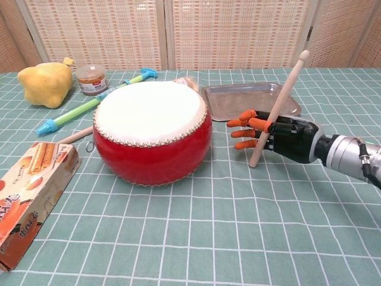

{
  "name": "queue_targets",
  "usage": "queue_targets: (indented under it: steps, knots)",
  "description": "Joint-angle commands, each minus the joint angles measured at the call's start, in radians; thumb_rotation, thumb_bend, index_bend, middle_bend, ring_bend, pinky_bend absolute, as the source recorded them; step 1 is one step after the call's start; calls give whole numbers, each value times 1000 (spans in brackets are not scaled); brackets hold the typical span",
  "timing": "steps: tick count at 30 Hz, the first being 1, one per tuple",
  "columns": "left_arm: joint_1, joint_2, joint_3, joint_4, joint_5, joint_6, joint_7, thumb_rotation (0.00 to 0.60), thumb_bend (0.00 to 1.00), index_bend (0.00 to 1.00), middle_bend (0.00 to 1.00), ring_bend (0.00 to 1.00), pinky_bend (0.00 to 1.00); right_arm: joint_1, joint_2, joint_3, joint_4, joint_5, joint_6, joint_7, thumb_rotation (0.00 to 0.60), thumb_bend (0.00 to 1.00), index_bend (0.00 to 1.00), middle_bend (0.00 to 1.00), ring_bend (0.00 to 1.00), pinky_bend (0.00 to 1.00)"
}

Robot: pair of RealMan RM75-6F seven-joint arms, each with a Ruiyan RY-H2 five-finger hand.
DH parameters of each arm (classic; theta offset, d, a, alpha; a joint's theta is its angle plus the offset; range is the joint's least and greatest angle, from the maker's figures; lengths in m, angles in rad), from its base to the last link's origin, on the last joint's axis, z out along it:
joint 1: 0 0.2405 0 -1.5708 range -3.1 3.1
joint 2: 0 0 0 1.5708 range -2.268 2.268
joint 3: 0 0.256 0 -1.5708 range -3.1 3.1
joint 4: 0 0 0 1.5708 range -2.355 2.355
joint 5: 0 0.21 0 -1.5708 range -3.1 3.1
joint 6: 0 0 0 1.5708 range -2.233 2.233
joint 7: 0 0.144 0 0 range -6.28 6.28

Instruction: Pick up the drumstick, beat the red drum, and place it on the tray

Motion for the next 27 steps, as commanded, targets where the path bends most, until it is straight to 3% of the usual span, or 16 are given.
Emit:
queue_targets:
  steps: [1,4,6,10,13,20,27]
  knots:
    - [0,-1,0,1,-1,-2,1,600,241,0,0,0,0,-3,-1,-7,-3,-6,9,-5,600,546,526,351,340,408]
    - [-1,-1,2,2,0,-4,-1,600,240,0,0,0,0,-6,-3,-12,-5,-8,15,-16,600,534,545,375,368,443]
    - [-1,-3,2,3,0,-4,-4,600,240,0,0,0,0,-7,-5,-9,-8,-4,15,-25,600,476,550,396,392,469]
    - [-2,-4,3,7,1,-7,-10,600,242,0,0,0,0,-7,-7,-7,-16,-1,16,-46,600,193,563,437,444,523]
    - [-3,-7,4,12,-1,-11,-16,600,241,0,0,0,0,-5,-9,-7,-28,-2,17,-69,600,48,570,460,470,547]
    - [-5,-13,4,26,-3,-18,-29,600,240,0,0,0,0,5,-12,2,-71,4,11,-139,600,0,652,562,577,650]
    - [-4,-20,4,43,-7,-22,-42,600,241,0,0,0,0,7,-17,21,-111,27,-11,-213,600,0,896,766,826,884]
